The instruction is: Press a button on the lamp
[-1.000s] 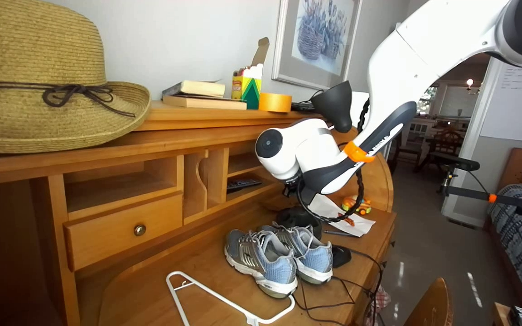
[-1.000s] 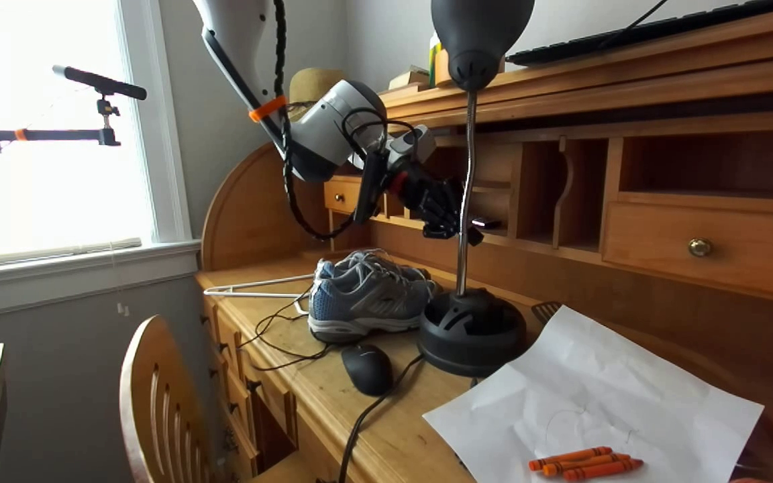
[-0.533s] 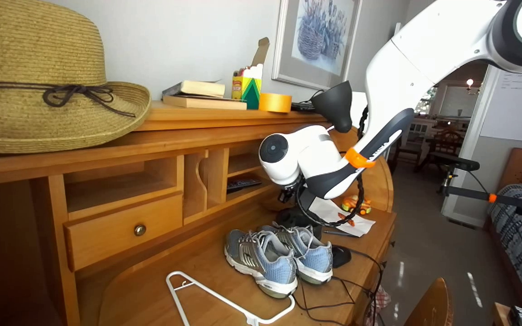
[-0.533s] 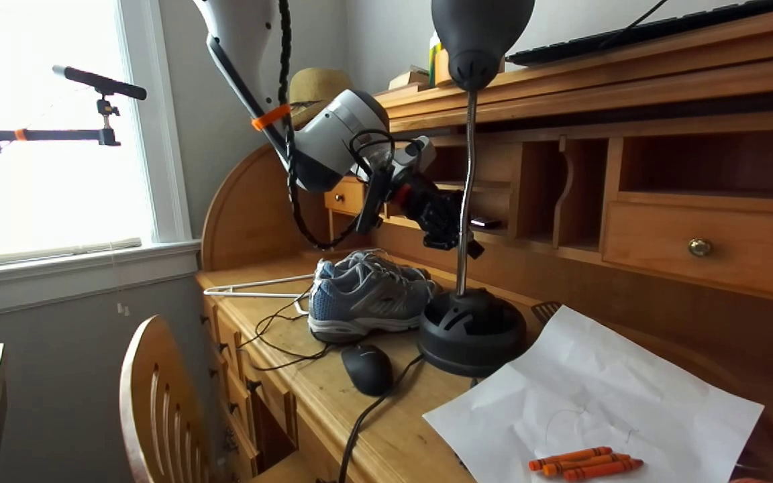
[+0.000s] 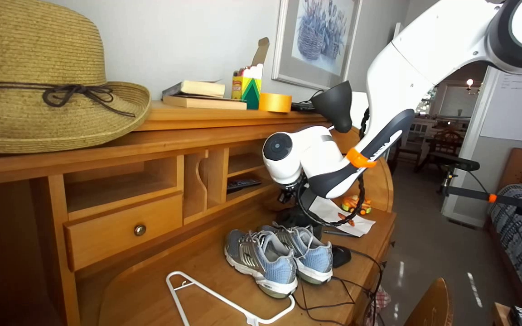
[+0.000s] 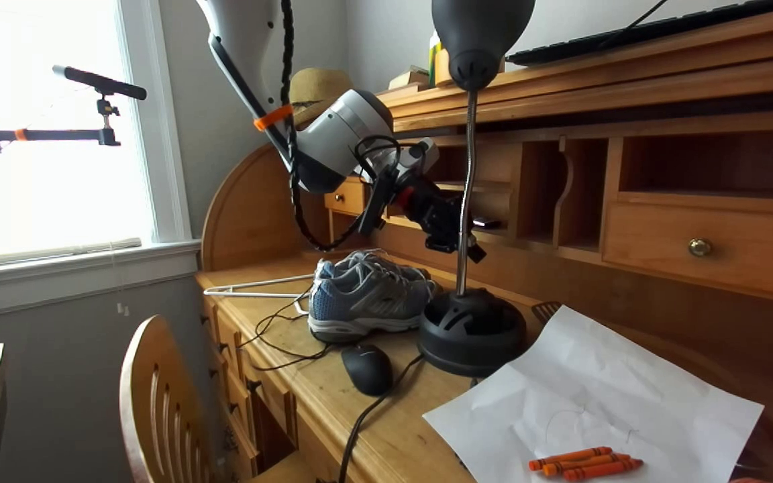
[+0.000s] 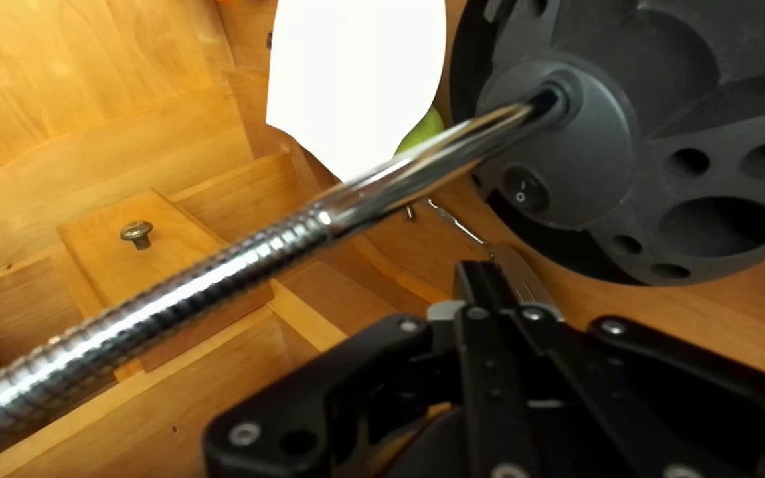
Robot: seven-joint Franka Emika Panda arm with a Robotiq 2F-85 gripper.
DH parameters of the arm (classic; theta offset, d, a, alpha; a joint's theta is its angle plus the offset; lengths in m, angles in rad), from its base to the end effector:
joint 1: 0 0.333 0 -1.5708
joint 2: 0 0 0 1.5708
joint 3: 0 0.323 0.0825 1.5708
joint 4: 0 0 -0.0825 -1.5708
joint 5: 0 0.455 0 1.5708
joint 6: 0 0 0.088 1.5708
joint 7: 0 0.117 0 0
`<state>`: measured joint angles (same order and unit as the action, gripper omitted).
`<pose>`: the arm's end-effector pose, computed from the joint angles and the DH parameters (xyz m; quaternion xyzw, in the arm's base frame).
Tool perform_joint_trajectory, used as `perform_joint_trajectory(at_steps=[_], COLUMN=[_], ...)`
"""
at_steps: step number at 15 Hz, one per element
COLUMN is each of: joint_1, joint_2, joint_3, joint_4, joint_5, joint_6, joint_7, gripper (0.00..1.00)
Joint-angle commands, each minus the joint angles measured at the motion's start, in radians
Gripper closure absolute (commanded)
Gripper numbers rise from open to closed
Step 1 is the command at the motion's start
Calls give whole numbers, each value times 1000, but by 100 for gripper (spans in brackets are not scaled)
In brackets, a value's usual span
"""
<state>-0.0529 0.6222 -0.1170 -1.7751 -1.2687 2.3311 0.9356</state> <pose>0.7043 -0.1403 0.1618 0.8941 -0.0473 0.1335 0.4248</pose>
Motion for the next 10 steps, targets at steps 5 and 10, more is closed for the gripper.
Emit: perform_joint_trajectory(at_steps=[5, 10], joint_1=[-13, -30], joint_2=[12, 25], joint_3=[2, 1], joint_4=[-1, -3], joint_5=[13, 22], joint_6=[20, 38], joint_7=[1, 10], gripper=[100, 100])
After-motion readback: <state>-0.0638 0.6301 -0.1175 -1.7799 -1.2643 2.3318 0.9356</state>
